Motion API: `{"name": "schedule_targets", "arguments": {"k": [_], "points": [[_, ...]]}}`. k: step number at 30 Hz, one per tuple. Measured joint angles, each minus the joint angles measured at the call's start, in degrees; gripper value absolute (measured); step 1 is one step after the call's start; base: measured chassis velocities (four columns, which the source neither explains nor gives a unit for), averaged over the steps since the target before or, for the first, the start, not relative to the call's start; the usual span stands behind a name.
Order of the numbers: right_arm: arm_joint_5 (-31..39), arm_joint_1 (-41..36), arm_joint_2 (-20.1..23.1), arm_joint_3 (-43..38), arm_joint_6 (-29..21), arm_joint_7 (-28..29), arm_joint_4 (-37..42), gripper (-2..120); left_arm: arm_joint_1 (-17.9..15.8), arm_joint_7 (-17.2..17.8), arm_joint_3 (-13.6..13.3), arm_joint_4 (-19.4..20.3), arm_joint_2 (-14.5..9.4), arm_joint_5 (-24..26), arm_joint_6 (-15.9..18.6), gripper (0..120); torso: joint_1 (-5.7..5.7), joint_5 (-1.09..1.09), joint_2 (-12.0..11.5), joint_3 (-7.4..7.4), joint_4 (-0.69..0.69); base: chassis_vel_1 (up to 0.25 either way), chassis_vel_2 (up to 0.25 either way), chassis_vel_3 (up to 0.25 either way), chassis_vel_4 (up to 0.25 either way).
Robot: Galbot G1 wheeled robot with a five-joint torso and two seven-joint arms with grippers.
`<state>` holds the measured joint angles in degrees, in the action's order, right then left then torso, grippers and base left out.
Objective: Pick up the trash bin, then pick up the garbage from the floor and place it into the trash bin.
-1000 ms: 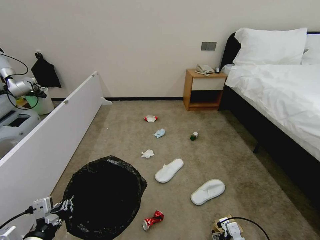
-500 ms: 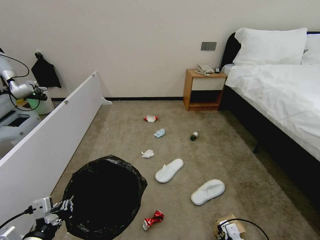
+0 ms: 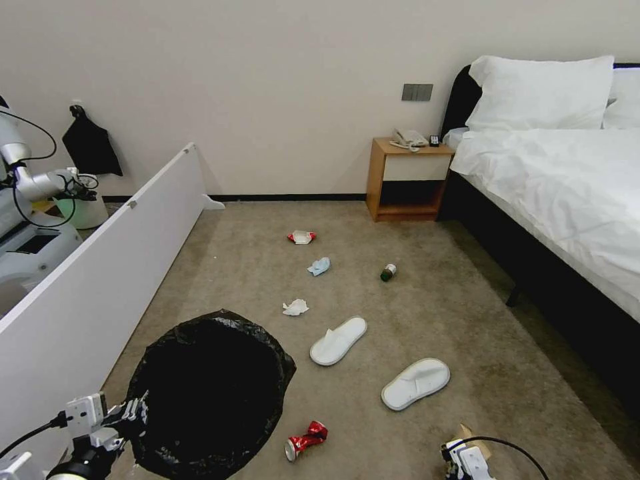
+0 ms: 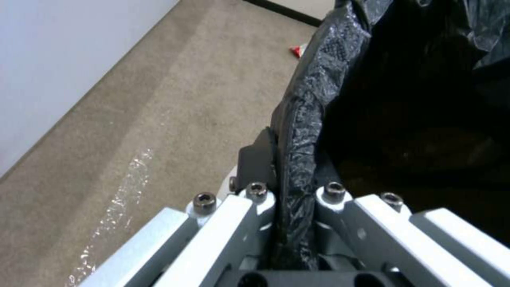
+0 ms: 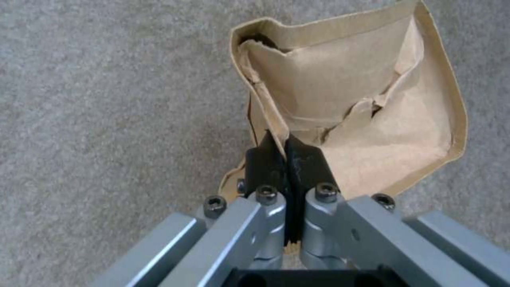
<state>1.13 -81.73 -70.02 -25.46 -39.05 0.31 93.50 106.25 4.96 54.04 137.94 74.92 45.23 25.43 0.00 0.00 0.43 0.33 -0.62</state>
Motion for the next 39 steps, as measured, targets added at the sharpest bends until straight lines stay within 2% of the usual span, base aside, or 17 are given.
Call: {"name": "schedule_targets", "arguments": {"k": [10,12,13,16,20,22,23,25,26,28,29,31,32,34,36,37,39], "points": [[1.16,-2.11,0.49,-2.12,0.94,0.73,6.77,0,-0.08,-0.01,-0.56,-0.06,-0.5,0.03,0.04,3,0.0,0.0,0.0,0.0,0.0,0.0,0.0,0.0,0.0],[4.65,-2.8,0.93,-3.71,5.47,0.86,10.16,0,0.03,-0.09,-0.69,-0.08,-0.65,0.06,0.07,3,0.0,0.0,0.0,0.0,0.0,0.0,0.0,0.0,0.0],[4.65,-2.8,0.93,-3.71,5.47,0.86,10.16,0,0.03,-0.09,-0.69,-0.08,-0.65,0.06,0.07,3,0.0,0.0,0.0,0.0,0.0,0.0,0.0,0.0,0.0],[9.76,-3.59,1.92,-5.41,13.93,0.48,13.95,0,0.3,-0.12,-1.16,0.15,-1.04,0.22,0.22,3,0.0,0.0,0.0,0.0,0.0,0.0,0.0,0.0,0.0],[13.01,-4.04,2.97,-5.98,17.41,-0.22,16.95,0,0.09,0.13,-1.64,0.47,-1.57,0.62,0.73,3,0.0,0.01,0.0,0.0,0.0,0.0,0.0,0.0,0.0],[19.15,-4.68,5.97,-6.46,19.89,-1.32,24.12,0,-0.78,0.87,-2.06,0.63,-3.17,1.97,1.62,3,0.0,0.0,0.0,0.0,0.0,0.0,0.0,0.0,0.0],[19.15,-4.68,5.97,-6.46,19.89,-1.32,24.12,0,-0.78,0.87,-2.06,0.63,-3.17,1.97,1.62,3,0.0,0.0,0.0,0.0,0.0,0.0,0.0,0.0,0.0],[24.3,-4.8,10.27,-6.67,20.73,-1.95,30.98,0,-1.55,1.43,-2.2,0.63,-4.68,3.16,2.27,3,0.0,-0.01,0.0,0.0,0.0,0.0,0.0,0.0,0.0],[24.3,-4.8,10.27,-6.67,20.73,-1.95,30.98,0,-1.55,1.43,-2.2,0.63,-4.68,3.16,2.27,3,0.0,-0.01,0.0,0.0,0.0,0.0,0.0,0.0,0.0],[28.76,-4.17,14.79,-6.92,21.77,-3.62,36.2,0,-2.02,1.89,-2.28,0.51,-5.39,4.03,2.82,3,0.0,-0.01,0.0,0.0,-0.01,0.0,0.0,0.0,0.0],[28.76,-4.17,14.79,-6.92,21.77,-3.62,36.2,0,-2.02,1.89,-2.28,0.51,-5.39,4.03,2.82,3,0.0,-0.01,0.0,0.0,-0.01,0.0,0.0,0.0,0.0],[32.95,-2.66,20.43,-7.08,25.12,-7.8,39.75,0,-2.13,2.36,-2.31,0.03,-5.65,4.48,3.29,3,0.0,-0.01,0.01,0.0,0.01,0.0,0.0,0.0,0.0],[32.95,-2.66,20.43,-7.08,25.12,-7.8,39.75,0,-2.13,2.36,-2.31,0.03,-5.65,4.48,3.29,3,0.0,-0.01,0.01,0.0,0.01,0.0,0.0,0.0,0.0],[35.21,-1.77,23.54,-7.08,27.12,-9.97,40.64,0,-2.1,2.53,-2.3,-0.1,-5.66,4.54,3.58,3,0.0,-0.01,0.0,0.0,0.01,0.0,0.0,0.0,0.0],[43.31,2.02,31.84,-5.82,34.53,-14.58,41.1,0,-2.23,3.24,-2.14,-0.17,-5.29,4.94,4.28,3,0.0,-0.01,0.0,0.0,0.01,0.0,0.0,0.0,0.0],[43.31,2.02,31.84,-5.82,34.53,-14.58,41.1,0,-2.23,3.24,-2.14,-0.17,-5.29,4.94,4.28,3,0.0,-0.01,0.0,0.0,0.01,0.0,0.0,0.0,0.0],[47.38,6.55,35.12,-4.32,37.58,-16.66,41.13,0,-2.78,3.86,-2.02,-0.38,-4.75,4.97,4.64,3,0.0,0.01,0.0,0.01,0.0,0.0,0.0,0.0,0.0]]}}
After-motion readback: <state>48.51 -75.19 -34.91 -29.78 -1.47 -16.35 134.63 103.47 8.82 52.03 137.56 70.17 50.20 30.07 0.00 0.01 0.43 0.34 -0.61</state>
